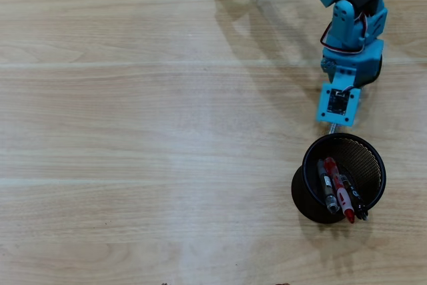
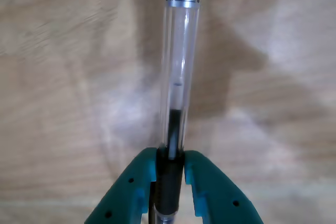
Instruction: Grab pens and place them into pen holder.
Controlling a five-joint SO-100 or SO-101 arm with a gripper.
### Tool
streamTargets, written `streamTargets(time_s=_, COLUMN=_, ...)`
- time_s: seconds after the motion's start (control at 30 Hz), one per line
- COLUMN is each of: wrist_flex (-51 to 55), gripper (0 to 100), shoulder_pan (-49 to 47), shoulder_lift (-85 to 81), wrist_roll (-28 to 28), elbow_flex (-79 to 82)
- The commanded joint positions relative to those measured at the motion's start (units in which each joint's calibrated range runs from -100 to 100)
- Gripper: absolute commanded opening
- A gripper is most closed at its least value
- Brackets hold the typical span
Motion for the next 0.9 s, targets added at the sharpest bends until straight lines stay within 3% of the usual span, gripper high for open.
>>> streamTargets(time_s=0.0, wrist_flex=13.92, gripper=2, shoulder_pan=-0.27, shoulder_lift=-11.75, wrist_roll=0.39, elbow_flex=-10.24)
streamTargets(time_s=0.1, wrist_flex=22.51, gripper=2, shoulder_pan=1.67, shoulder_lift=-15.55, wrist_roll=3.63, elbow_flex=-18.48)
streamTargets(time_s=0.2, wrist_flex=23.8, gripper=2, shoulder_pan=6.59, shoulder_lift=-16.48, wrist_roll=12.31, elbow_flex=-25.09)
streamTargets(time_s=0.3, wrist_flex=15.63, gripper=2, shoulder_pan=12.31, shoulder_lift=-15.13, wrist_roll=24.23, elbow_flex=-28.62)
streamTargets(time_s=0.47, wrist_flex=-8.43, gripper=2, shoulder_pan=17.39, shoulder_lift=-11.75, wrist_roll=41.74, elbow_flex=-27.98)
streamTargets(time_s=0.53, wrist_flex=-16.85, gripper=2, shoulder_pan=17.64, shoulder_lift=-10.48, wrist_roll=43.31, elbow_flex=-26.44)
streamTargets(time_s=0.63, wrist_flex=-25.45, gripper=2, shoulder_pan=17.31, shoulder_lift=-9.04, wrist_roll=41.32, elbow_flex=-23.19)
streamTargets(time_s=0.87, wrist_flex=-33.1, gripper=2, shoulder_pan=15.7, shoulder_lift=-8.03, wrist_roll=33.74, elbow_flex=-13.95)
